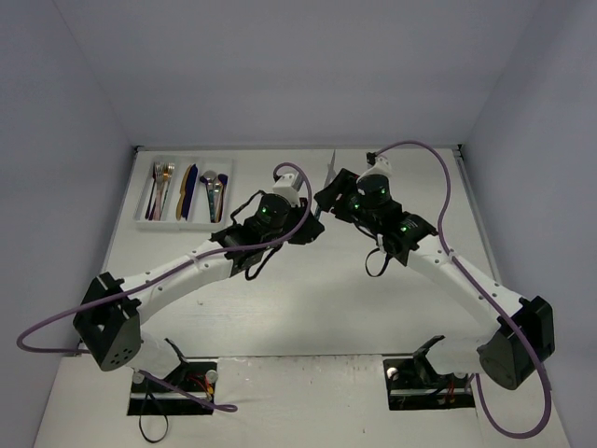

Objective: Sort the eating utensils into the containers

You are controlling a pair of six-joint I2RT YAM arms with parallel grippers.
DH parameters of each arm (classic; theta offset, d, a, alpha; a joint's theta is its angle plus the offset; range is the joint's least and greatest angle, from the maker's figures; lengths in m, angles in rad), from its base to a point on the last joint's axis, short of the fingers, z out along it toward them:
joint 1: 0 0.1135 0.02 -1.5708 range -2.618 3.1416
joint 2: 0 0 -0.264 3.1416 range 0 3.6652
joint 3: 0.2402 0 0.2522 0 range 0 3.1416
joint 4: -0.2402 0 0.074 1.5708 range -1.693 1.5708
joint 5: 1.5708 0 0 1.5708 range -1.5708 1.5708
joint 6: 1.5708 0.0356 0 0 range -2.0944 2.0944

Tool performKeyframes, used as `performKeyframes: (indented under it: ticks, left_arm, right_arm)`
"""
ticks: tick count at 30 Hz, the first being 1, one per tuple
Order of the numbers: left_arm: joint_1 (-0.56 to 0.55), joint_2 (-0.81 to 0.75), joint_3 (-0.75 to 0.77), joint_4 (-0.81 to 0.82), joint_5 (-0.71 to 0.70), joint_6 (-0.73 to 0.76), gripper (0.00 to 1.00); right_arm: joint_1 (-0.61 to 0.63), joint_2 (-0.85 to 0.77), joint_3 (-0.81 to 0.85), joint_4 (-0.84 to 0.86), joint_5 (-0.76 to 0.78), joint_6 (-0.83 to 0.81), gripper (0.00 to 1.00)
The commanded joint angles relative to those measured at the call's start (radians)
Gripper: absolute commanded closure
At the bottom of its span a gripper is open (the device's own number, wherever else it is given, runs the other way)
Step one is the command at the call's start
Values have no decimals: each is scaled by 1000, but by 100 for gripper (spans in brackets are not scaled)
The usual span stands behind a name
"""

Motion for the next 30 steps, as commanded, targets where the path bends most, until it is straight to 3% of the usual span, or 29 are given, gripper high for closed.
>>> performKeyframes:
  ticks: [1,6,11,18,23,30]
  left_arm:
    - [45,-80,-15,-11,-63,37,100]
    - [207,-142,-65,-118,-33,78,100]
    - [447,-164,-66,-225,33,235,100]
    - [751,-15,92,-348,99,459,100]
    - [878,173,262,-423,142,563,100]
    - [937,397,435,-487,135,615,100]
  right_arm:
    - [-5,6,15,59,35,-45,38]
    - [-81,-2,18,9,20,-109,22]
    - [-225,-32,-24,-31,-19,-173,20]
    - [-245,-24,-46,-35,-19,-236,20]
    - [-255,-2,-58,-35,-45,-253,20]
    - [-274,-18,-87,-36,-93,-276,20]
